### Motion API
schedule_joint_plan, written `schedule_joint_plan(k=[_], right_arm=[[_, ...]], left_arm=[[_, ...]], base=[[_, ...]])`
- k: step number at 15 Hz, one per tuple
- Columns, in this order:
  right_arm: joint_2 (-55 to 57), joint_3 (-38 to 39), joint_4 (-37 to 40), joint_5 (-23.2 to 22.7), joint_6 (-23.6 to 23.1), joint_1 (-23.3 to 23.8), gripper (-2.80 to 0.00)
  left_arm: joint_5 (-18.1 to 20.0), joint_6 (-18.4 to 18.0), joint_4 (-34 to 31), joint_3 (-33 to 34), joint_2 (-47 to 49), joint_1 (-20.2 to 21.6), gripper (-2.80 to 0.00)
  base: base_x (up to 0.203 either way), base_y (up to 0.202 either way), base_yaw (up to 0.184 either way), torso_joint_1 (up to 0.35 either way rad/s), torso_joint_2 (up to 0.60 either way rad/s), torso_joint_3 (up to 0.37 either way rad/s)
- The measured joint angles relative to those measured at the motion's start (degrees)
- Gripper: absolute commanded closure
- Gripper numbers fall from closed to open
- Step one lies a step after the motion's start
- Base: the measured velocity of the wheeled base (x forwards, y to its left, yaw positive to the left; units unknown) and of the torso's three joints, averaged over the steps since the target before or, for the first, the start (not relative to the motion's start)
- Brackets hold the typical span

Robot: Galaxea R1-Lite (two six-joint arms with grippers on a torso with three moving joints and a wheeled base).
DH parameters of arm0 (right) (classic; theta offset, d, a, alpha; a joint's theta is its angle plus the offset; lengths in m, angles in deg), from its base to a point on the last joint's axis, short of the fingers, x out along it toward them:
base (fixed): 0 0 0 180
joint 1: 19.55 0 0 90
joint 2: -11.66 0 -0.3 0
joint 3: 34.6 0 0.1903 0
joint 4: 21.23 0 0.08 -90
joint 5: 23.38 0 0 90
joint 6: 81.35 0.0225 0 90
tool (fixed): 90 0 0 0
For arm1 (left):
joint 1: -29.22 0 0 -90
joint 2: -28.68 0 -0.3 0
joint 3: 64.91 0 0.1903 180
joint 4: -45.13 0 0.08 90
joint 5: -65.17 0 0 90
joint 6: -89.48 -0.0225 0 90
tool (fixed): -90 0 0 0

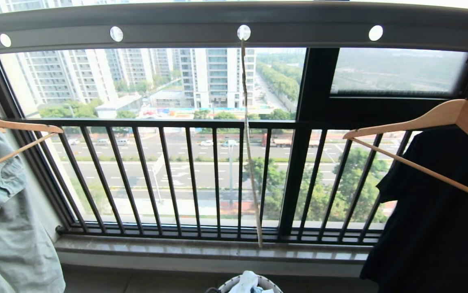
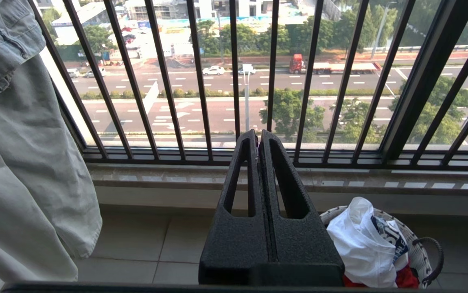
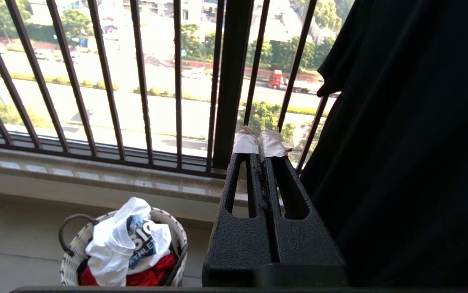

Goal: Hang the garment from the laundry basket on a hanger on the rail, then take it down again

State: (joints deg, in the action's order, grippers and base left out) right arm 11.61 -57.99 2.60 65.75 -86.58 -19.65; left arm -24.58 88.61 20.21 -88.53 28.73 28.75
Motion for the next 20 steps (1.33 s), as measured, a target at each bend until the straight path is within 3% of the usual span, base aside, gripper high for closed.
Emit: schedule_joint_plan(k=[20], right_arm=[[0.02, 0.02, -0.11, 0.39, 3.5, 0.02, 0.0]], left_arm=[[0.0, 0.0, 0.0, -0.02, 0.0, -0.02, 0.0]], base=[[0.0, 0.0, 0.0, 0.0, 0.0, 0.0]])
